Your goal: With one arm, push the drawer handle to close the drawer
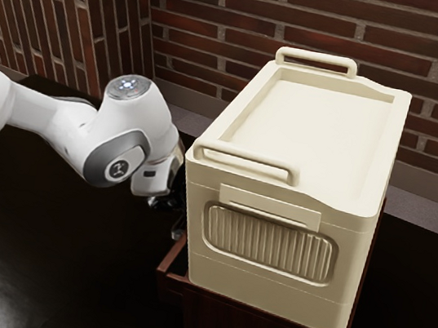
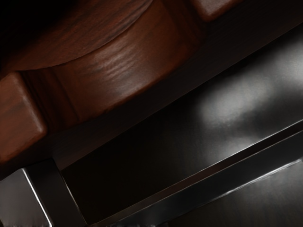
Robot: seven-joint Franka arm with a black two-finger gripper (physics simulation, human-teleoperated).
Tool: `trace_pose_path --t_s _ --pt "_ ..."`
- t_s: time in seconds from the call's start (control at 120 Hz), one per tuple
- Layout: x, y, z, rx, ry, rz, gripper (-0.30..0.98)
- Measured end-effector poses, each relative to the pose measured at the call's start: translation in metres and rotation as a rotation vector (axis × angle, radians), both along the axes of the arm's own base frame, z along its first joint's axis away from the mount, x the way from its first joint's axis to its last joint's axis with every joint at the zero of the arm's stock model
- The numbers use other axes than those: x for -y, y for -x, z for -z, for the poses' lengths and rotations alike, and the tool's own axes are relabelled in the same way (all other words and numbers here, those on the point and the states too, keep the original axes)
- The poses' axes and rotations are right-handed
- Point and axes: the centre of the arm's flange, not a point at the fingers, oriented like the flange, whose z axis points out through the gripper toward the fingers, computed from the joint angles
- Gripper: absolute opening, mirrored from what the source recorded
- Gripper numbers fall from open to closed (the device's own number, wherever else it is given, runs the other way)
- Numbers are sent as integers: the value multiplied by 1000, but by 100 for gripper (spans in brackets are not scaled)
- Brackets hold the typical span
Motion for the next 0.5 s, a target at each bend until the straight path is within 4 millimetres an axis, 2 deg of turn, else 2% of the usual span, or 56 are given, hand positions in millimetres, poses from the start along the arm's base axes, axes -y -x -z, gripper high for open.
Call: trace_pose_path --t_s 0.183,0.433,0.5 --pt "12 -3 -2 18 11 11 -11" --pt "47 -3 -1 35 27 60 -9" --pt "47 -5 0 38 30 57 -11"
